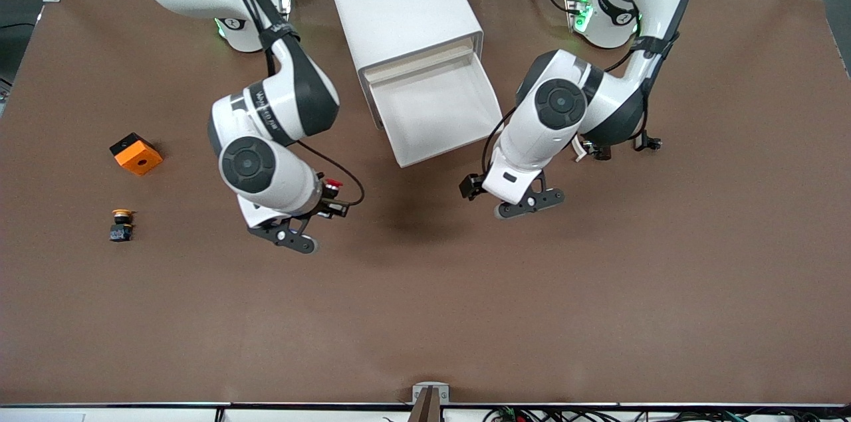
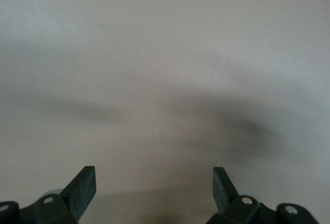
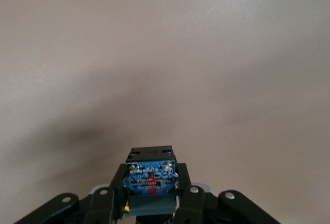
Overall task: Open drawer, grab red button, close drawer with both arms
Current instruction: 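Push the drawer closed with the left gripper while the right gripper carries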
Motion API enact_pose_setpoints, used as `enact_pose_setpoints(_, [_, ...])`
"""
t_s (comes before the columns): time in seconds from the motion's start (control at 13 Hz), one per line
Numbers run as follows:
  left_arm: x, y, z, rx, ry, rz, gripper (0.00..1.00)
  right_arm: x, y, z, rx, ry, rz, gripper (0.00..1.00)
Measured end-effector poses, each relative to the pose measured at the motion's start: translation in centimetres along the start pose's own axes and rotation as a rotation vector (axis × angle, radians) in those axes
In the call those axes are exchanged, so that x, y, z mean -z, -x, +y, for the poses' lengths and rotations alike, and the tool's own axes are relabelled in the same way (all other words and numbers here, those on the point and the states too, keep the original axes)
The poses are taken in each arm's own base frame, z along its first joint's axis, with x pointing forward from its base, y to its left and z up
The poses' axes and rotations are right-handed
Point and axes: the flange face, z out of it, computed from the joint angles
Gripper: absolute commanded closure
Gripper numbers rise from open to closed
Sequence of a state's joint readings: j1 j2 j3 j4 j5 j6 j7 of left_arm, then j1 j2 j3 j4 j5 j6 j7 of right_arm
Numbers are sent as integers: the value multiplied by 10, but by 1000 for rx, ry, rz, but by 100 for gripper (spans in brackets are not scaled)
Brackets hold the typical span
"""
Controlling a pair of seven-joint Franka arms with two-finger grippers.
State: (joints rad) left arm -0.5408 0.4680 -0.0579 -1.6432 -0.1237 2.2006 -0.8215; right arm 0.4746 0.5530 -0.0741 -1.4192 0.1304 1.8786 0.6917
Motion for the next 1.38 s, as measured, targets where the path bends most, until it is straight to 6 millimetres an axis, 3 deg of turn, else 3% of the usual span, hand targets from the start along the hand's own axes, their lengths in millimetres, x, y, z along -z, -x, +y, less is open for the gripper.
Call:
enact_pose_setpoints(0.38, [-30,18,32,56,26,12,0,-28,-18,71,67,17,16,100])
enact_pose_setpoints(0.69, [-40,36,44,95,19,2,0,-70,-29,127,141,31,76,100])
enact_pose_setpoints(0.92, [-49,54,53,89,8,-9,0,-102,-39,187,208,29,113,100])
enact_pose_setpoints(1.07, [-55,66,59,82,-1,-17,0,-120,-52,239,257,27,141,100])
enact_pose_setpoints(1.23, [-62,78,62,88,-14,-26,0,-131,-63,289,291,29,162,100])
enact_pose_setpoints(1.38, [-68,89,64,88,-28,-35,0,-136,-70,325,302,32,167,100])
